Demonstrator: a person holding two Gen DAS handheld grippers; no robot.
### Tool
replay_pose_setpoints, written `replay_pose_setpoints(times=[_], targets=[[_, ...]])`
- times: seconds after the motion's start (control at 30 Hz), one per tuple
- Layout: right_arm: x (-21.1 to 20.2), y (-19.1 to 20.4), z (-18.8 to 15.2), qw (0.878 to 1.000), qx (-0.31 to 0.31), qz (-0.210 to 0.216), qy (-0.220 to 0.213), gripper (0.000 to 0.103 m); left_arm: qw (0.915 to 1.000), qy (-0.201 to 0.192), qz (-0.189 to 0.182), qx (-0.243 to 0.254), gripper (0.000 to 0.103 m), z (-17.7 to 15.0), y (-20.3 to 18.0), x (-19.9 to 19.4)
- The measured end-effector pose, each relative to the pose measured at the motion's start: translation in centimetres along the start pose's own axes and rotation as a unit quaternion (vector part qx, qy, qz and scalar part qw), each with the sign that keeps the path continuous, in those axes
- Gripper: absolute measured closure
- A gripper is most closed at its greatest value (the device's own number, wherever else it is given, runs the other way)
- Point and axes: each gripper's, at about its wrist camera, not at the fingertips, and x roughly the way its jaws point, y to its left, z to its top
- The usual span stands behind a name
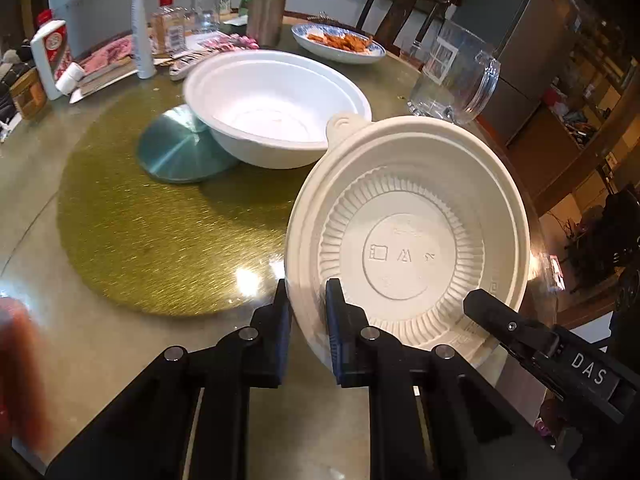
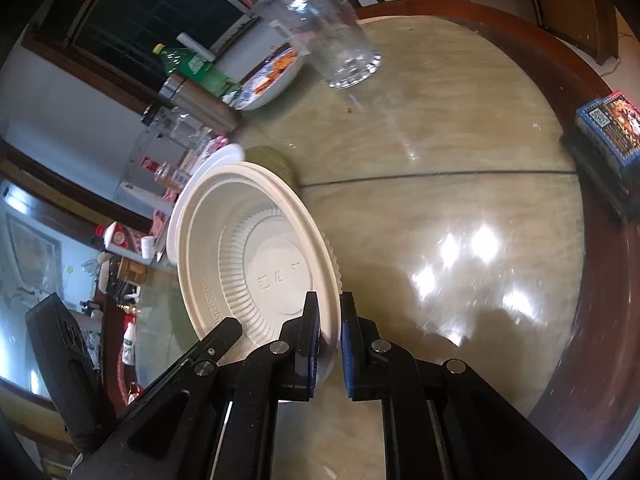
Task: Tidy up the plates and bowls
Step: 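Lift the second beige bowl off the table with both grippers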
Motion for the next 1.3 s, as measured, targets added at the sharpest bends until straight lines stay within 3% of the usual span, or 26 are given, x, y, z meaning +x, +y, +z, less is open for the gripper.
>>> replay_pose_setpoints(times=[0.43,0.7,1.3], targets=[[-2.1,4.5,-5.8,0.999,-0.049,0.018,-0.004,0.094,0.9991,-0.038,0.013,-0.016,0.088,-4.3,4.3,-4.9],[-2.3,6.6,-8.8,0.997,-0.075,0.006,-0.007,0.094,0.9983,-0.047,0.015,-0.031,0.088,-6.1,6.5,-6.4],[-2.1,10.9,-11.6,0.992,-0.124,-0.007,-0.011,0.093,0.9955,-0.066,0.01,-0.067,0.088,-8.4,10.8,-8.9]])
